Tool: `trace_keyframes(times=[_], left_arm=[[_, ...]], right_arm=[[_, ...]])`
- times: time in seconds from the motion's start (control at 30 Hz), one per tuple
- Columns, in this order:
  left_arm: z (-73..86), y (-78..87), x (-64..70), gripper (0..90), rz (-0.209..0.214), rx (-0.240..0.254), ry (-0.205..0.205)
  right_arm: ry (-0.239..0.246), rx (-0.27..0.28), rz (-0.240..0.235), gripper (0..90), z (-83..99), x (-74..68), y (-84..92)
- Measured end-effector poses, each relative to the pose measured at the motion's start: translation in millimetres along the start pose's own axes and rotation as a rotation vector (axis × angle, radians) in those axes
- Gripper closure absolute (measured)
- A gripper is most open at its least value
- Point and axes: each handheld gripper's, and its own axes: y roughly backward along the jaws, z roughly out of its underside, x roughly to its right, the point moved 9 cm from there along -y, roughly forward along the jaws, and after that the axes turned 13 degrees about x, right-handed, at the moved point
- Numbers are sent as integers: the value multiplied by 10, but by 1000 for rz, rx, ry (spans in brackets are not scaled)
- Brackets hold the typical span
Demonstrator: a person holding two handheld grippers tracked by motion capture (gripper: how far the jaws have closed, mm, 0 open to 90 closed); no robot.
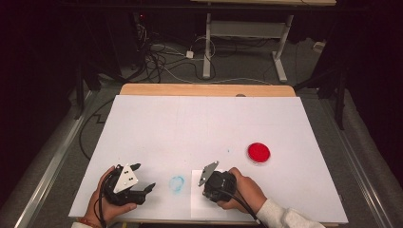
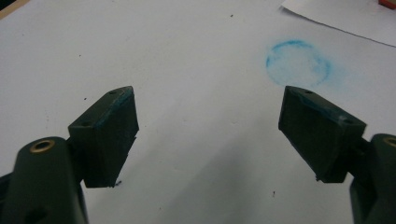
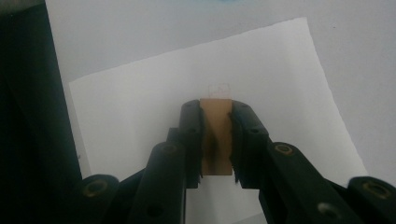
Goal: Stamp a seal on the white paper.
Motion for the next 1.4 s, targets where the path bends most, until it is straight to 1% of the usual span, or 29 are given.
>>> trace_keyframes(times=[0.07,0.1,0.13,0.17,0.2,0.23,0.3,0.43,0.5,0.53,0.6,0.67,0.7,0.73,0.9,1.0,1.07,1.13,1.17,1.23,1.27,1.33,1.37,1.4], left_arm=[[-2,-2,3,194,1,0,-1],[-10,-5,-4,193,-1,5,-12],[-9,-5,-4,193,-1,4,-14],[-7,-4,-3,194,0,2,-16],[-6,-4,-2,194,1,2,-15],[3,-3,10,194,4,-5,-4],[-3,-7,3,196,1,-1,-17],[0,-7,3,196,1,-2,-14],[-2,-10,5,196,1,-1,-12],[4,-10,15,196,5,-7,-4],[2,-10,18,196,5,-7,-5],[3,-8,17,196,5,-7,-4],[3,-8,16,196,5,-6,-3],[4,-8,14,196,4,-6,-2],[3,-9,16,196,5,-7,-3],[2,-10,17,196,6,-6,-2],[3,-11,19,196,6,-8,-4],[2,-10,19,196,6,-8,-4],[2,-10,17,196,5,-7,-2],[-1,-11,18,196,5,-6,1],[-2,-11,19,196,5,-7,0],[-5,-7,19,196,5,-5,-1],[-15,-4,7,196,1,2,-11],[-11,3,11,196,2,0,2]], right_arm=[[-13,0,0,766,2,-3,-10],[-16,0,3,765,1,-3,-14],[-17,-4,3,766,2,-3,-16],[-22,3,1,766,0,-1,-25],[-26,-8,-1,766,6,2,-17],[-32,1,-4,766,4,0,-26],[-30,-7,-4,767,10,2,-20],[-35,1,-8,767,18,10,-21],[-32,-1,-10,767,16,5,-23],[-33,2,-5,767,13,5,-29],[-30,6,-6,767,10,3,-35],[-34,-2,-10,767,14,6,-30],[-24,-16,-6,767,19,6,-21],[-21,-6,-4,767,13,3,-31],[-21,-7,-6,767,17,0,-28],[-16,-4,2,766,14,-5,-35],[-19,-13,-2,766,22,3,-25],[-23,3,-1,766,14,-6,-40],[-21,-8,-2,766,20,-2,-32],[-31,4,-8,765,15,-4,-46],[-24,-9,-2,765,19,-1,-37],[-21,-16,3,765,16,-2,-38],[-22,-20,-4,764,17,-2,-33],[-26,-14,-8,764,13,3,-30]])
